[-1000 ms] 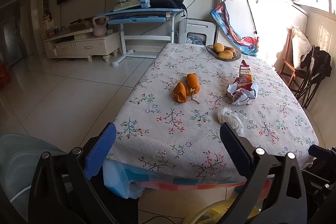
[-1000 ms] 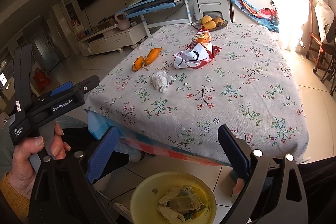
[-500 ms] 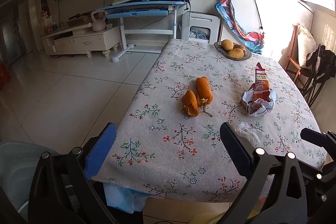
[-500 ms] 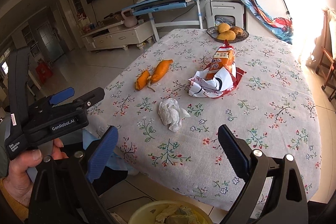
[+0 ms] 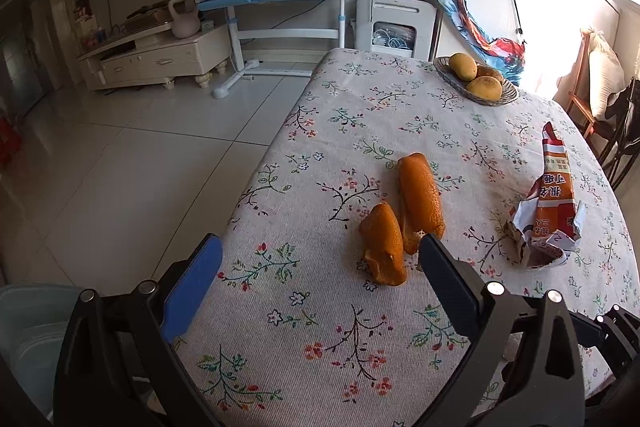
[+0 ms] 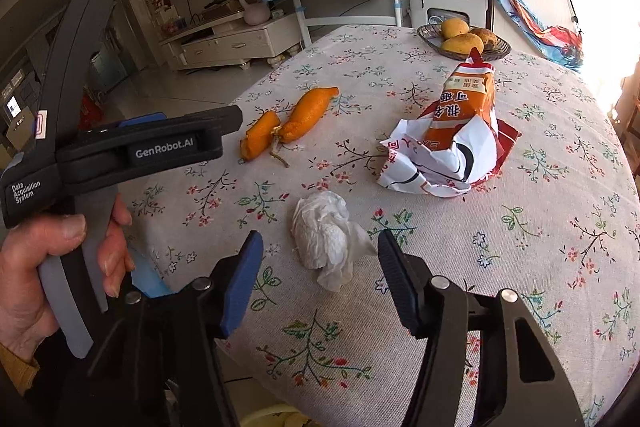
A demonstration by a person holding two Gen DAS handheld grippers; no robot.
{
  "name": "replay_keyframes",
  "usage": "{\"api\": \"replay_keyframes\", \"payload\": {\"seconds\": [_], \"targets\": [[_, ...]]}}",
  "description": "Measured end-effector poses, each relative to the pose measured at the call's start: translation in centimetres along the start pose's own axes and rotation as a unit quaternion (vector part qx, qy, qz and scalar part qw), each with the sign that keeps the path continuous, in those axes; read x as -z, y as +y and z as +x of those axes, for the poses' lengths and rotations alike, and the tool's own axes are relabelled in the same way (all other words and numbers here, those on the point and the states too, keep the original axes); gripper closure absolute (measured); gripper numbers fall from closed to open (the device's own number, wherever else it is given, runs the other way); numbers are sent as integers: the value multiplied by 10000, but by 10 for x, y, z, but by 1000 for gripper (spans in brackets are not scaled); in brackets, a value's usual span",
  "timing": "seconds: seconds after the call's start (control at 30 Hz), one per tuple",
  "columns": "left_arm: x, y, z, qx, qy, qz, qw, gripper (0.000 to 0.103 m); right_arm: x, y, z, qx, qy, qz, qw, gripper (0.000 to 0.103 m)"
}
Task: Collect trash
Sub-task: 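Grasp an orange peel with the left gripper while the right gripper grasps the white tissue, then lift the peel and tissue and carry both grippers to the yellow basin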
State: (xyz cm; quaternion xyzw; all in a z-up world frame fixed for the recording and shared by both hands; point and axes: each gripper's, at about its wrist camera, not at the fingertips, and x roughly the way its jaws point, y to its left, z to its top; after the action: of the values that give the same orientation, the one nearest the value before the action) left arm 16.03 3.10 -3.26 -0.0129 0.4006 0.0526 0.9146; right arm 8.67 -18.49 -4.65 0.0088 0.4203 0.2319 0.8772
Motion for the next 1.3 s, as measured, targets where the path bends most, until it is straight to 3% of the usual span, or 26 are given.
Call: {"api": "replay_keyframes", "payload": {"seconds": [0.17, 0.33, 0.53, 0.6, 0.67, 1.13, 1.3], "targets": [[-4, -8, 17, 24, 181, 82, 9998, 13, -3, -3, 5, 21, 33, 18, 10000, 57], [-5, -16, 32, -8, 403, 256, 9989, 27, -4, -6, 7, 35, 69, 10, 10000, 64], [-4, -17, 37, 161, 495, 326, 9981, 54, -3, -5, 8, -13, 90, 3, 10000, 76], [-4, -20, 37, 221, 470, 369, 9980, 73, -3, -6, 8, -28, 94, 9, 10000, 79], [-4, -19, 35, 300, 472, 379, 9977, 81, -2, -8, 7, -42, 86, 63, 9999, 81], [6, -3, -11, 933, -55, 131, 9955, 87, -1, -23, -8, -289, -89, 455, 9985, 82], [15, -13, -30, 959, -235, 293, 9947, 87, 0, -18, -19, -361, -211, 422, 9982, 82]]}}
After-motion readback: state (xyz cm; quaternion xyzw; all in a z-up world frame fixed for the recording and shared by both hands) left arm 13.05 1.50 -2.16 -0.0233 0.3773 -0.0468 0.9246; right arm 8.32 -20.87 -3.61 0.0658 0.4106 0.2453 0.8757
